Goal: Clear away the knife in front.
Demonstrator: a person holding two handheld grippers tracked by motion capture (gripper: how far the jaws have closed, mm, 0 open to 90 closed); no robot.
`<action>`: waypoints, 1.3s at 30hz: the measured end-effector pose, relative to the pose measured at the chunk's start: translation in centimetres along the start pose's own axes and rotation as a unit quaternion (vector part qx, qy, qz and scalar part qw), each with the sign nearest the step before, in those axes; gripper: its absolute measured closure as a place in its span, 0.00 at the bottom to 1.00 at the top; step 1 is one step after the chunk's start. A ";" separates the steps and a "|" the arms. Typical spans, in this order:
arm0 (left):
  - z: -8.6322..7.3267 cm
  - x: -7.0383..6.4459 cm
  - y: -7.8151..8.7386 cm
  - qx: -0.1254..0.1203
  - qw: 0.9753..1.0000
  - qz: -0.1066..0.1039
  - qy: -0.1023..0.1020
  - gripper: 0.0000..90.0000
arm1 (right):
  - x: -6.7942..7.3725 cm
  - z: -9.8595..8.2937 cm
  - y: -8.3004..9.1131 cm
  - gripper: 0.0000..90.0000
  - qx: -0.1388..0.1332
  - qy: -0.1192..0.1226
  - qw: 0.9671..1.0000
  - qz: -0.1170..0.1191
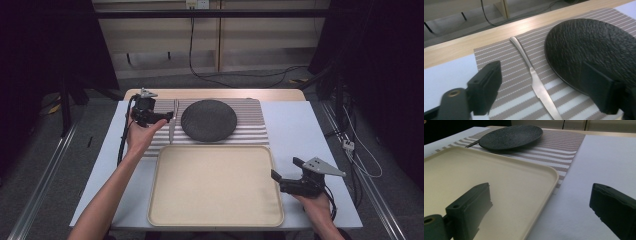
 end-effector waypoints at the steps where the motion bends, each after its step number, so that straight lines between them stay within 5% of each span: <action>1: 0.1 0.0 -0.3 0.005 1.000 0.001 0.003 0.20 | 0.0 0.0 0.0 0.04 0.000 0.000 1.000 0.000; 18: 0.8 0.8 -4.9 0.051 0.998 -0.003 0.028 0.39 | 0.0 0.0 -0.2 0.04 0.004 0.001 1.000 -0.001; 21: 0.9 0.8 -5.8 0.052 0.998 -0.009 0.046 0.42 | 0.0 0.0 -0.3 0.04 0.004 -0.001 1.000 0.002; 24: 0.7 0.9 -7.0 0.074 0.996 -0.012 0.039 0.46 | 0.0 0.0 -0.4 0.04 0.005 -0.002 1.000 0.004; 31: 0.4 1.8 -9.2 0.088 0.994 0.010 0.059 0.56 | 0.0 -0.1 -0.4 0.04 0.007 -0.002 1.000 0.008; 35: -0.4 1.9 -10.1 0.101 0.992 0.005 0.075 0.64 | 0.0 -0.1 -0.4 0.04 0.008 -0.003 1.000 0.007; 39: -0.7 1.5 -10.7 0.110 0.992 0.007 0.061 0.74 | 0.0 -0.1 -0.4 0.04 0.007 -0.003 1.000 0.008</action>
Point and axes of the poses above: each handheld gripper's, and its own axes: y roughly backward along the jaws, z roughly out of its top, x roughly to its left, the point moved 5 cm from there along -y, roughly forward along the jaws, and after that the axes turned 9 degrees about y, right-handed, at the moved point
